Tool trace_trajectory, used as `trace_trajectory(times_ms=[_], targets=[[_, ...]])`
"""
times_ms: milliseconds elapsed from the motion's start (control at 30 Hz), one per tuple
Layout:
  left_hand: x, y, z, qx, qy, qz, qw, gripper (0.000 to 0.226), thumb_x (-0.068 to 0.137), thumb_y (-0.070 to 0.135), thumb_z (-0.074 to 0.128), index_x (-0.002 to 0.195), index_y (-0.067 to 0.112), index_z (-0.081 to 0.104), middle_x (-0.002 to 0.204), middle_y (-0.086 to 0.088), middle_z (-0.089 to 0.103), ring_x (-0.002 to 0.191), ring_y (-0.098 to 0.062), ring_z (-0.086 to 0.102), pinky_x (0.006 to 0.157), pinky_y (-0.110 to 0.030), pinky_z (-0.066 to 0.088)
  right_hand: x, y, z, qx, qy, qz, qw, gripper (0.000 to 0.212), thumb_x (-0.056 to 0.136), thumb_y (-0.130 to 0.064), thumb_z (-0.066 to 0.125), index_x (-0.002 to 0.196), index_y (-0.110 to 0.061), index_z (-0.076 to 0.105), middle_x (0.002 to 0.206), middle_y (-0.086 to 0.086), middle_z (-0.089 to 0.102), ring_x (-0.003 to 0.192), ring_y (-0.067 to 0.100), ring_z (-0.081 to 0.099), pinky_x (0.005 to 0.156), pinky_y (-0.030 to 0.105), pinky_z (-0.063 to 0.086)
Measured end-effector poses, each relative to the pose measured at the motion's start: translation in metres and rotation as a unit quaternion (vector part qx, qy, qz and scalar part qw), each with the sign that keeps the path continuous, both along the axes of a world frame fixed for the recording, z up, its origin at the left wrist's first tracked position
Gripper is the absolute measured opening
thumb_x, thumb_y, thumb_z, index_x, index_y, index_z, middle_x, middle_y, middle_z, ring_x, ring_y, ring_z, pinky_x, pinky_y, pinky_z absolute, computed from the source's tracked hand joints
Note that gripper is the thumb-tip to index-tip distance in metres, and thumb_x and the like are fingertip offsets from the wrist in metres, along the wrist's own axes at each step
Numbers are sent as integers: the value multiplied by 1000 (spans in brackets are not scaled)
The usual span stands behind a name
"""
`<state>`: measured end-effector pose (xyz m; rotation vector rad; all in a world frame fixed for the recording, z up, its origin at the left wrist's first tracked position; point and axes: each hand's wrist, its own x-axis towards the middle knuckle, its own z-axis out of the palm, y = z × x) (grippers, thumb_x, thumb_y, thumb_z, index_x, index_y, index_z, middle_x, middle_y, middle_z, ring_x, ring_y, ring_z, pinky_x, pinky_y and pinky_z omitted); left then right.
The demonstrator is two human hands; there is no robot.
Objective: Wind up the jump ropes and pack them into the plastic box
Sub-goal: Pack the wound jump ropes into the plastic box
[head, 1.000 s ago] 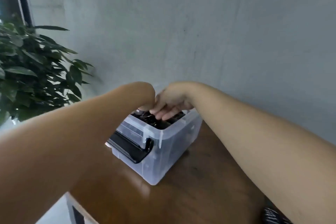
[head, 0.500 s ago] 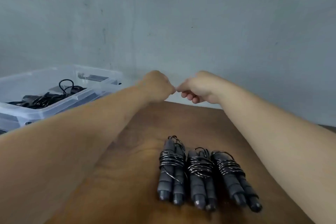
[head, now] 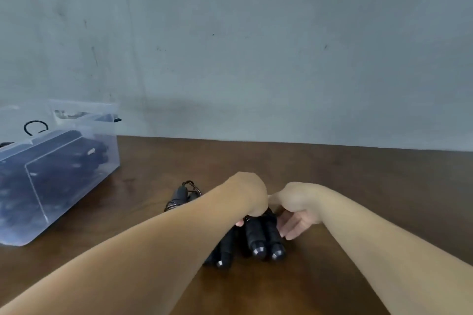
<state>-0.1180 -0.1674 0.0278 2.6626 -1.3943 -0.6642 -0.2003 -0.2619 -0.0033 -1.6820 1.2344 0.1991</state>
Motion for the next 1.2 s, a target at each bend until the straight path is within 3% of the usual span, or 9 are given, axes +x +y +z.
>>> trace_trajectory(times_ms=[200,267,333,467,600,833,967,1067,1200], targets=[[-17,1,-3,28,-21,0,999,27,100,17,40,110,3,60,85,-11,61,69,-27,67,63,-31,54,-8,12,-10,70,-74,-38,994,31,102,-25,47,123,-2,51,108,22,62,79,32,70,75,47,61],[-17,2,0,19,25,26,999,27,101,15,38,109,2,60,94,-12,64,86,-28,72,74,-34,56,-15,10,-4,74,-87,-48,992,32,100,-25,52,121,-2,53,108,22,64,80,33,72,70,46,61],[-19,2,6,-30,85,38,995,29,102,16,37,113,2,60,111,-15,65,98,-30,71,90,-36,55,-25,6,8,63,-104,-57,991,35,99,-29,58,119,-2,56,106,23,67,78,33,74,61,43,61],[-15,-6,24,-152,110,52,981,25,99,19,39,79,10,52,74,-8,61,82,-30,69,92,-34,47,-35,1,47,19,-159,-54,986,28,99,-29,57,107,-3,61,90,20,74,75,32,74,57,41,61],[13,-13,40,-306,224,129,917,19,91,16,54,103,3,59,89,-11,64,82,-30,68,74,-38,59,-13,1,87,-94,-203,-37,974,21,100,-27,55,106,-7,57,95,14,64,77,28,68,56,37,55],[114,24,87,-495,218,215,813,51,85,28,60,128,19,34,116,-6,57,103,-29,60,88,-46,55,103,32,146,-165,-304,35,938,21,97,-28,58,104,-9,63,92,9,68,79,26,66,66,36,55],[189,78,128,-566,164,261,765,73,88,24,61,148,20,18,107,-3,51,84,-22,61,82,-41,58,194,68,177,-167,-378,95,906,19,98,-25,57,104,-9,65,92,8,69,78,23,67,69,37,56],[249,126,149,-559,140,285,766,55,88,22,63,136,16,36,108,-7,57,84,-26,62,67,-33,58,271,100,193,-170,-406,145,886,15,95,-24,59,98,-11,66,88,5,69,77,20,68,69,36,57],[320,175,156,-537,123,348,758,25,90,13,61,112,5,53,86,-10,56,64,-27,58,70,-39,59,369,140,194,-167,-403,198,878,18,94,-26,60,101,-11,67,89,4,68,76,20,65,71,35,54]])
